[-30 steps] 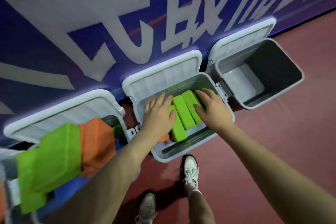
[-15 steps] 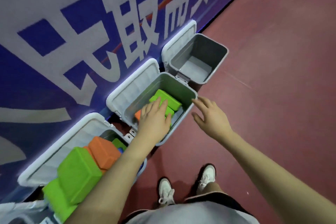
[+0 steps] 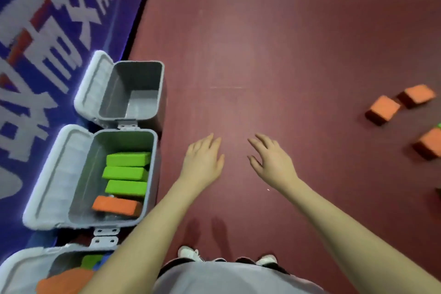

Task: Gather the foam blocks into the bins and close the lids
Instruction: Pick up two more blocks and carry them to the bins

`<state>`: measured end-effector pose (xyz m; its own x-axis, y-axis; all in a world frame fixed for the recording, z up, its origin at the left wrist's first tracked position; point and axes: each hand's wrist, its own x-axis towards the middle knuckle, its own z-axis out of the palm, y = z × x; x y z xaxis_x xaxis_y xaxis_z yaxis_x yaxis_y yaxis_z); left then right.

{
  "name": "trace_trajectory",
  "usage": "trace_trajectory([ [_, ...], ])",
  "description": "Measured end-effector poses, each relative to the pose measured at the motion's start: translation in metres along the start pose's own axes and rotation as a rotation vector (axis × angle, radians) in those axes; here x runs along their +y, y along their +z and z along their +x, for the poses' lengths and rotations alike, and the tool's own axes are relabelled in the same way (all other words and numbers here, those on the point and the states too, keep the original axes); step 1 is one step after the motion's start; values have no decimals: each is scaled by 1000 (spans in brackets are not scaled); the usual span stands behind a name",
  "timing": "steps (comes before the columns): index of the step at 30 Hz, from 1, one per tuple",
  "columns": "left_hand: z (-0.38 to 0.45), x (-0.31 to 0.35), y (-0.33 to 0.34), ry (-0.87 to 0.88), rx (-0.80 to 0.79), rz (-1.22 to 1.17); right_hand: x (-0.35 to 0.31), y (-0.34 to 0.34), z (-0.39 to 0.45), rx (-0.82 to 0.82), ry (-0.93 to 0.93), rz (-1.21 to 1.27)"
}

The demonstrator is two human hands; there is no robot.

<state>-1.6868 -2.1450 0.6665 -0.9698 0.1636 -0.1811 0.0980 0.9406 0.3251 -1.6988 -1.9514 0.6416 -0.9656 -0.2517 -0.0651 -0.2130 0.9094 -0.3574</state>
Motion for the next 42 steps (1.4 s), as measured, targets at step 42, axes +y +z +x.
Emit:
trace_trajectory([
  [42, 99, 907, 276, 1506, -452, 187, 616, -262, -457, 545, 1546, -17],
])
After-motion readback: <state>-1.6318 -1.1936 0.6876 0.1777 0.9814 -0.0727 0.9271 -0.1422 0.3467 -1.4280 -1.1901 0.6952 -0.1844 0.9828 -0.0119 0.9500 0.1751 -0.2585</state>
